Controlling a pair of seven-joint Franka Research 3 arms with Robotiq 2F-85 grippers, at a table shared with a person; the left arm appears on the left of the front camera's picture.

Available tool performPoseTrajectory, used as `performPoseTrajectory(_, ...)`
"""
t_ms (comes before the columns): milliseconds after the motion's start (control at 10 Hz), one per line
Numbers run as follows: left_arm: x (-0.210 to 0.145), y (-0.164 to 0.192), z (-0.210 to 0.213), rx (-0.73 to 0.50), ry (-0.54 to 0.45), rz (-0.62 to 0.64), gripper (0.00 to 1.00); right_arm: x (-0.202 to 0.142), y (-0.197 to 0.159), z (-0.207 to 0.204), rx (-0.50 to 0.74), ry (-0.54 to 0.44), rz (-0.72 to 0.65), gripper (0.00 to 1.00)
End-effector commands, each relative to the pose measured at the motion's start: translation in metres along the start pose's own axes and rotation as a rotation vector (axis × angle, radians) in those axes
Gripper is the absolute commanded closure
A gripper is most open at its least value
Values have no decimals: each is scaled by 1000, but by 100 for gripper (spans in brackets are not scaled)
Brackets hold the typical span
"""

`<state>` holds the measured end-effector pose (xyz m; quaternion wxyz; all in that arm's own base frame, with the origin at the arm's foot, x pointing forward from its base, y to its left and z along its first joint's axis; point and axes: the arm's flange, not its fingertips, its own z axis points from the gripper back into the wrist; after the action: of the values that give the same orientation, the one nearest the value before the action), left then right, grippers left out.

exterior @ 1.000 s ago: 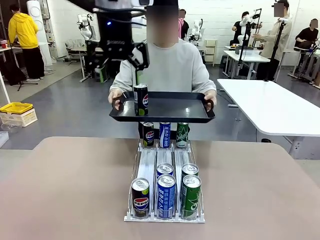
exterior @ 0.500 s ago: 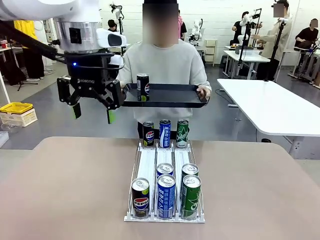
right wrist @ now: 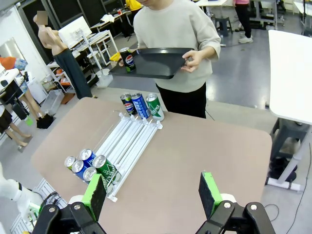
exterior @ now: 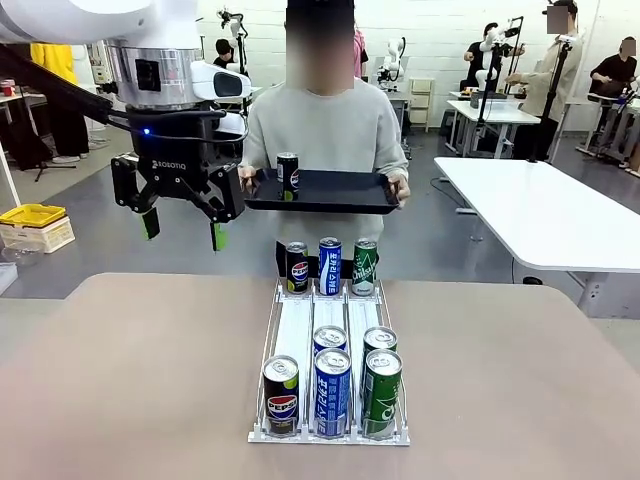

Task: Retrieve and hand over the desired beverage to the person.
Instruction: Place the picked can on the Handle tray extended by the person, then pick up another can of the same type that the person held from the Automatic Can Dispenser.

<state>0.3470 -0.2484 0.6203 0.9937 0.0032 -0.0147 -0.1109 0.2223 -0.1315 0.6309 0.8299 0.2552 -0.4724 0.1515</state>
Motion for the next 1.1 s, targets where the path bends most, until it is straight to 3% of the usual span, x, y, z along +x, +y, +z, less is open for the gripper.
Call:
performPoseTrajectory(0, 0, 2, 1, -10, -2, 2, 0, -1, -1, -2, 23, -9, 8, 0)
performPoseTrajectory(700, 0, 0, 0, 0, 0, 0, 0, -1, -1, -2, 23, -9, 8, 0)
performPoseTrajectory(800, -8, 40, 7, -157, -10, -131, 0, -1, -1, -2, 23, -9, 8, 0)
performPoseTrajectory(900, -2, 86, 19, -250, -29, -235, 0, -1, -1, -2, 23, -9, 8, 0)
performPoseTrajectory(1000, -19, 124, 26, -298, -102, -319, 0, -1, -1, -2, 23, -9, 8, 0)
